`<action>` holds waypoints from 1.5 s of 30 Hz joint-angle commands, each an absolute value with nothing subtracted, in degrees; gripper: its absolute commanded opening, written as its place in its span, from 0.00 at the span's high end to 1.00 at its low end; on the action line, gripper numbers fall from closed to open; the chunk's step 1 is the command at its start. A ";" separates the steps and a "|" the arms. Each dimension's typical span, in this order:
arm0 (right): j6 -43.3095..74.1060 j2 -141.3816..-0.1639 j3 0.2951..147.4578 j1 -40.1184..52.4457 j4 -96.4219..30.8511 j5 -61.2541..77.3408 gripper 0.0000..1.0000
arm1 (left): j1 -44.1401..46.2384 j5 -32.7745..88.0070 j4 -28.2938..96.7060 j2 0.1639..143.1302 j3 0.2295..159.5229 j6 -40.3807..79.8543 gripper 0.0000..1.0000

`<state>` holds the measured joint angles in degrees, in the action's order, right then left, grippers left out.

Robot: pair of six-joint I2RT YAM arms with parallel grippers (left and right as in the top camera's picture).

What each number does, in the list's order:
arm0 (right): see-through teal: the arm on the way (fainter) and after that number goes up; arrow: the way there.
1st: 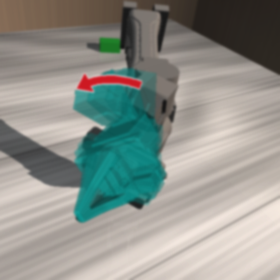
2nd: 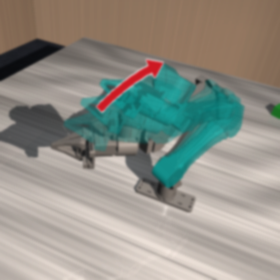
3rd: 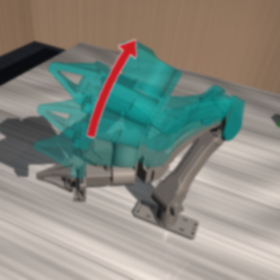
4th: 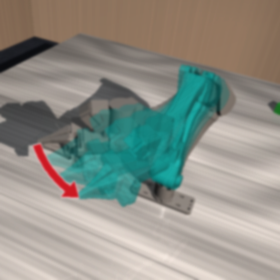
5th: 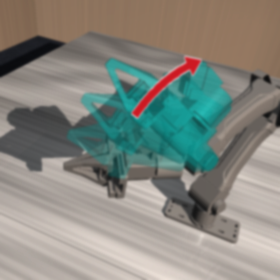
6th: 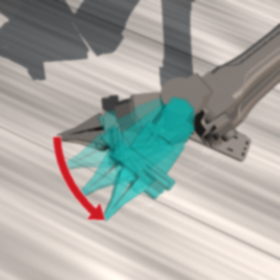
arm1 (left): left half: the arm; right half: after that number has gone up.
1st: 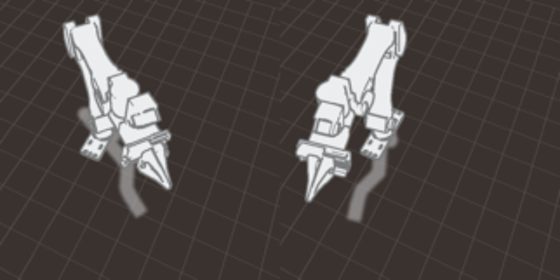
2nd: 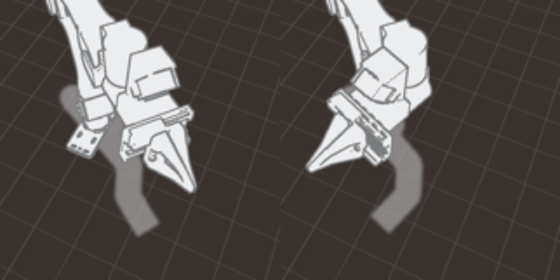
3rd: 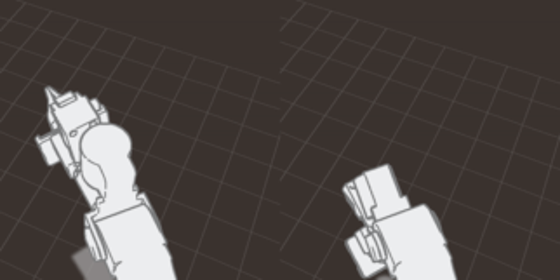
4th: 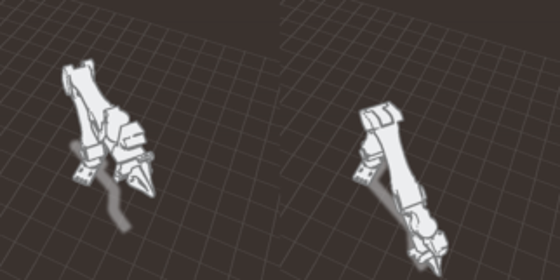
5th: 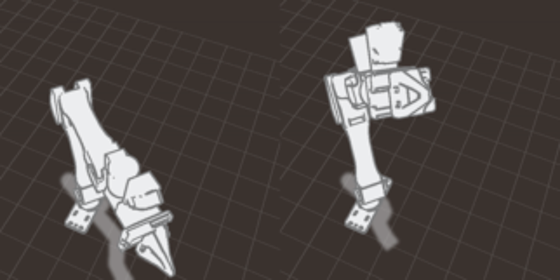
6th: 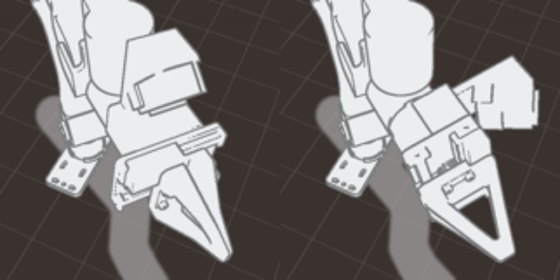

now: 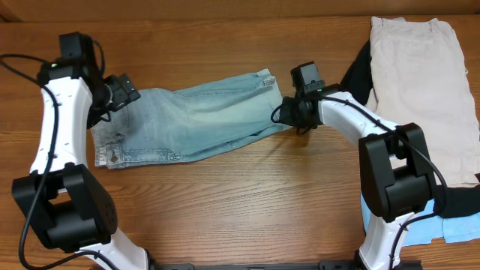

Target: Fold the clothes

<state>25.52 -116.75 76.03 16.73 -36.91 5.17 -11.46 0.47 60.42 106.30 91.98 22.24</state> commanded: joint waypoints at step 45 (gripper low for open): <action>17.12 -114.54 74.96 11.88 -28.34 13.56 0.80 | -2.57 -1.45 59.33 106.63 92.71 15.03 0.00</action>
<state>16.49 -111.48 74.22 11.77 -29.65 13.61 -2.61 -0.89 59.53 106.30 91.98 14.83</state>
